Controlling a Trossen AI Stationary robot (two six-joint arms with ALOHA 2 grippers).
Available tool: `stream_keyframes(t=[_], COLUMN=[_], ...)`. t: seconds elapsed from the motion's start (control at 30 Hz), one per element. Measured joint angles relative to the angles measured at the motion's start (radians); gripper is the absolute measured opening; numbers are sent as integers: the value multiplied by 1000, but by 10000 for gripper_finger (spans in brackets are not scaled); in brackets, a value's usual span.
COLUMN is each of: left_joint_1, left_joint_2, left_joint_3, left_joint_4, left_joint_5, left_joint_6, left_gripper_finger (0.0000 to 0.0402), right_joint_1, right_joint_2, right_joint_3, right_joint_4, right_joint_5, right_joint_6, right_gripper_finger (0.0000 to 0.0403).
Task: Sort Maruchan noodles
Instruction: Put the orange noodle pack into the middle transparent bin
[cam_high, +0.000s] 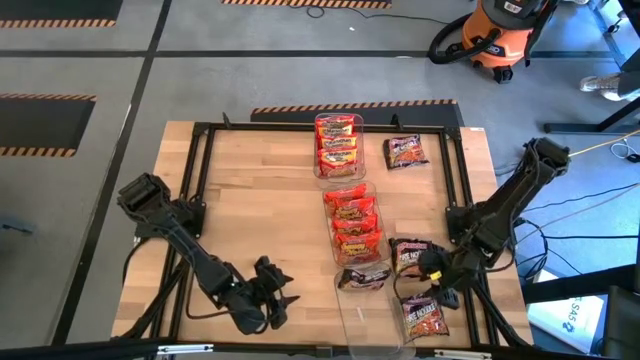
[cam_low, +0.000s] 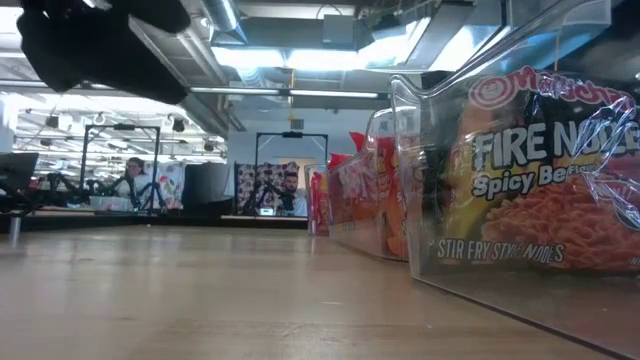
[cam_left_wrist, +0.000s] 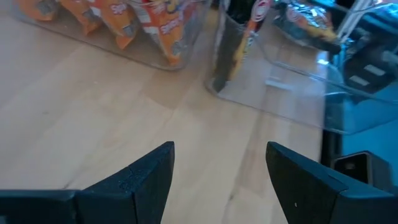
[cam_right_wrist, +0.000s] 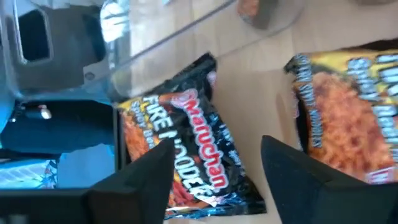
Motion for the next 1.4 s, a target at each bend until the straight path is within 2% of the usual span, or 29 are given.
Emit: stream_keyframes(t=[0.27,0.43,0.7,1.13,1.27,1.4], left_joint_1=[-13,-13,-13,-11,-11,-11], left_joint_2=[0,0,0,0,0,0], left_joint_3=[0,0,0,0,0,0], left_joint_4=[34,34,34,33,33,33], left_joint_5=[2,1,1,2,2,2], left_joint_6=[-15,-20,-44,-51,-51,-51], left_gripper_finger=[247,247,247,247,247,247], right_joint_1=[102,124,121,121,121,121], right_joint_2=[115,240,372,390,391,391], right_joint_3=[0,0,3,3,2,2], right_joint_4=[72,164,285,321,330,335], right_joint_5=[103,122,112,61,52,56], right_joint_6=[24,-2,-41,-24,-24,-33], right_gripper_finger=[297,312,288,260,230,178])
